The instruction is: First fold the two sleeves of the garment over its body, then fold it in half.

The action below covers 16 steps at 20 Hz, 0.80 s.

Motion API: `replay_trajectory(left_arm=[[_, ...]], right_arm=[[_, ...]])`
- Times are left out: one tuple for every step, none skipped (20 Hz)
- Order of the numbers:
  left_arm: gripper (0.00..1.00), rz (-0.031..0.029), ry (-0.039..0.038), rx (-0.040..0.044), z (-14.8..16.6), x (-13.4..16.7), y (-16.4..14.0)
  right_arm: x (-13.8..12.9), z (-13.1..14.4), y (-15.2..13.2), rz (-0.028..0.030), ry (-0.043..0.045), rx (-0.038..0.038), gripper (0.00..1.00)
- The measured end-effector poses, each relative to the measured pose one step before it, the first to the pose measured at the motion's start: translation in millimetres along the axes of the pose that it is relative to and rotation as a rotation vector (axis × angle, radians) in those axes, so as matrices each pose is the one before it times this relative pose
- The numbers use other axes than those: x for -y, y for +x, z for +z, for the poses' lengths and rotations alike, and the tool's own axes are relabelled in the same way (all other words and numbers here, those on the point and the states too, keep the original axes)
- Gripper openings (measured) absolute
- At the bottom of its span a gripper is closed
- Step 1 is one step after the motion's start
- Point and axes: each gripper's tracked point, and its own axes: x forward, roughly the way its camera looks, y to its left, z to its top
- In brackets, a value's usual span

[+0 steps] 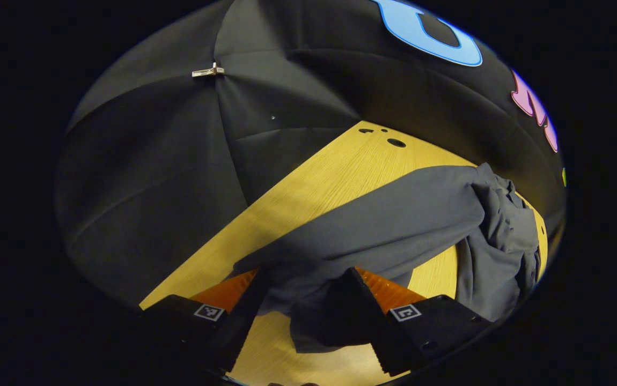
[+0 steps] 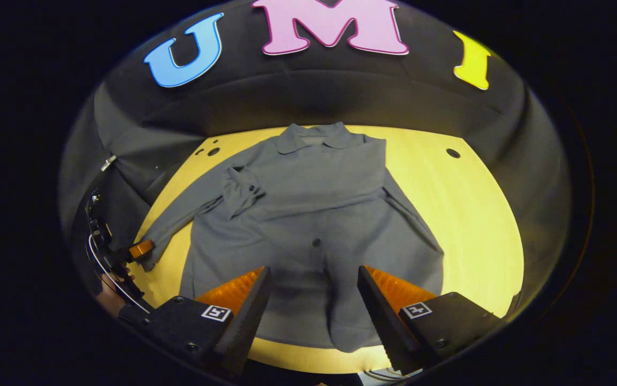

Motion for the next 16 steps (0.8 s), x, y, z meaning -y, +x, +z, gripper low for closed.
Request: replay_trajectory(left_arm=[[0.96, 0.00951, 0.02292, -0.00805, -2.17, 0.19, 1.47], [0.97, 0.00229, 0.03560, -0.00252, -2.44, 3.21, 2.40], [1.00, -0.00900, 0.03113, 0.00406, 1.92, 5.23, -0.08], [0.91, -0.01179, 0.01406, -0.00830, -1.48, 5.77, 1.69], [0.84, -0.00596, 0.00726, -0.00108, 1.32, 2.80, -0.29], [0.75, -0.00700, 0.00416, -0.00939, -0.61, -0.74, -0.02], [0.65, -0.01917, 0.00967, 0.00077, 0.67, 4.96, -0.46], [0.54, -0.01927, 0.01547, 0.00135, 0.07, 6.76, -0.19], [0.44, -0.01408, 0.01941, 0.00357, 0.44, 5.81, 1.65], [0.33, -0.00783, 0.01899, 0.00662, 0.95, 1.69, -0.96], [0.23, -0.00310, 0.00803, 0.00045, 0.48, 0.81, -0.37], [0.11, 0.00136, 0.00208, 0.00323, -0.16, 0.03, 0.38], [0.04, -0.00307, 0.00576, -0.00926, 0.77, 1.11, 0.31], [0.06, -0.00609, 0.00620, -0.00037, 0.07, 0.49, -0.65], [0.06, -0.00660, -0.00500, -0.00653, 0.16, 0.17, -1.05], [0.06, -0.00416, -0.01018, -0.00266, 1.55, 0.87, -1.84]], right_arm=[[6.05, -6.26, -4.32, -0.01269, 0.01253, -0.00496, 0.99], [5.38, -5.48, -3.51, -0.01212, 0.01470, -0.00624, 0.99], [1.52, -4.19, -3.14, -0.00463, 0.01757, -0.00274, 0.99], [0.74, -4.58, -2.75, -0.00308, 0.01919, -0.00028, 0.99], [0.85, -5.84, -1.72, -0.00657, 0.01577, -0.00411, 0.99], [-0.78, -6.46, -1.76, -0.00228, 0.01060, -0.00792, 0.99], [-5.33, -7.19, -0.82, 0.00375, 0.00757, -0.00944, 0.99], [-4.28, -5.17, -0.55, 0.00659, 0.00393, -0.00747, 0.99], [-1.48, -3.32, 0.07, 0.01021, -0.00092, -0.00822, 0.99], [-3.58, -2.39, -0.07, 0.00750, -0.00320, -0.00487, 0.99], [-2.69, -0.96, -1.59, 0.00323, -0.00373, 0.00451, 0.99], [-1.69, 2.77, -0.61, 0.00013, -0.00258, 0.00917, 0.99], [-0.08, 2.41, -0.05, -0.00086, -0.00160, 0.01119, 0.99], [0.53, 1.59, 0.07, 0.00010, 0.00005, 0.00974, 0.99], [-0.27, -0.11, 0.67, 0.00355, 0.00129, 0.00272, 0.99], [1.43, -1.40, 0.41, 0.00350, -0.00071, -0.00230, 0.99]])
